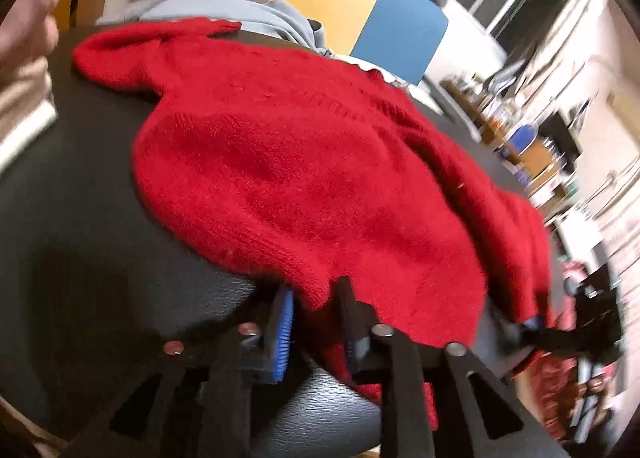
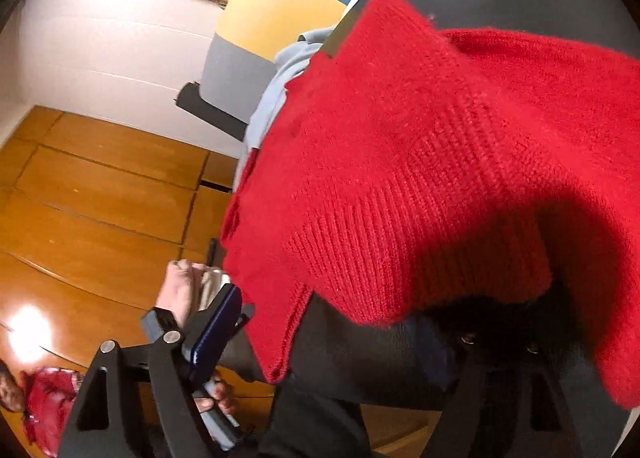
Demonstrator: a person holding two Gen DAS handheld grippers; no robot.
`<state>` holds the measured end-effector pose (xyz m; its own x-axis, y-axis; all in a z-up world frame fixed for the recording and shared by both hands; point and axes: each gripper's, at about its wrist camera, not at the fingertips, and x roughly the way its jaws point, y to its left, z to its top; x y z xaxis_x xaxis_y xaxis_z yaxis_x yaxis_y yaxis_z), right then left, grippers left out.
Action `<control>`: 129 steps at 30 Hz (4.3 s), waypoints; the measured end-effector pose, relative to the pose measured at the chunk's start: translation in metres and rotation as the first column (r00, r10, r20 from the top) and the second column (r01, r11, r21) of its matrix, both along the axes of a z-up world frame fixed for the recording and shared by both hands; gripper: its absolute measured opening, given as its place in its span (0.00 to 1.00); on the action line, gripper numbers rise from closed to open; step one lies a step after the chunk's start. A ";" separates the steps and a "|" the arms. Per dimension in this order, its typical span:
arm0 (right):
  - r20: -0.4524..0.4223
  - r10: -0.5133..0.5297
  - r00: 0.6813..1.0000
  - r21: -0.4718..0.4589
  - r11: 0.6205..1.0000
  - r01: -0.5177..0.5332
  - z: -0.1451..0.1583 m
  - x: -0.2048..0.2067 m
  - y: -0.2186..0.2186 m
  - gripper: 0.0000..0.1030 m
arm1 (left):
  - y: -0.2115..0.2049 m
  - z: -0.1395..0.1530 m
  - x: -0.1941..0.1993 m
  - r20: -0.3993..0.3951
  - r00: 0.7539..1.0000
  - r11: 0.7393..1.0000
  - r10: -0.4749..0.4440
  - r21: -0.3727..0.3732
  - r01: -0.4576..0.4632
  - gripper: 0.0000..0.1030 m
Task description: Fold clothes
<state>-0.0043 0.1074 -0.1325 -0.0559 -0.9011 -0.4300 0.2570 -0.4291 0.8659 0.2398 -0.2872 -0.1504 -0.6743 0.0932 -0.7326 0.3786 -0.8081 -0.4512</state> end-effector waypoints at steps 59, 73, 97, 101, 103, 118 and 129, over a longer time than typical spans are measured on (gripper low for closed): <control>-0.470 0.224 0.854 0.711 0.669 0.217 0.015 -0.162 -0.022 0.50 | -0.026 0.046 -0.075 0.065 0.985 0.986 -0.163 0.033 0.161 0.21; -0.543 0.405 0.736 0.658 0.749 0.074 0.119 -0.183 -0.138 0.71 | -0.077 0.077 -0.216 0.070 0.990 0.957 -0.124 -0.255 0.138 0.24; -0.544 0.481 0.687 0.647 0.762 -0.021 0.030 -0.254 -0.371 1.00 | -0.145 0.016 -0.295 0.059 0.998 0.926 -0.030 -0.373 0.050 0.31; -0.477 0.538 0.695 0.684 0.724 -0.090 0.040 -0.247 -0.368 1.00 | -0.139 0.029 -0.290 0.091 0.996 0.923 -0.012 -0.383 0.046 0.31; -0.472 0.552 0.688 0.659 0.739 -0.140 0.058 -0.231 -0.342 1.00 | -0.134 0.041 -0.275 0.072 0.997 0.940 -0.004 -0.340 0.028 0.29; -0.229 0.618 0.752 0.586 0.704 -0.400 0.045 -0.035 -0.125 1.00 | -0.057 0.032 -0.158 0.194 0.971 0.924 -0.139 -0.329 0.197 0.30; -0.143 0.554 0.820 0.570 0.724 -0.390 0.033 0.074 -0.056 1.00 | -0.059 0.030 -0.148 0.185 0.981 0.945 -0.053 -0.309 0.110 0.31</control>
<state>0.0694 0.0511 -0.0993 0.1254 -0.5062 -0.8533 0.7410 -0.5241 0.4198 0.0916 -0.3457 -0.1209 -0.5355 -0.1133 -0.8369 0.3543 -0.9297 -0.1008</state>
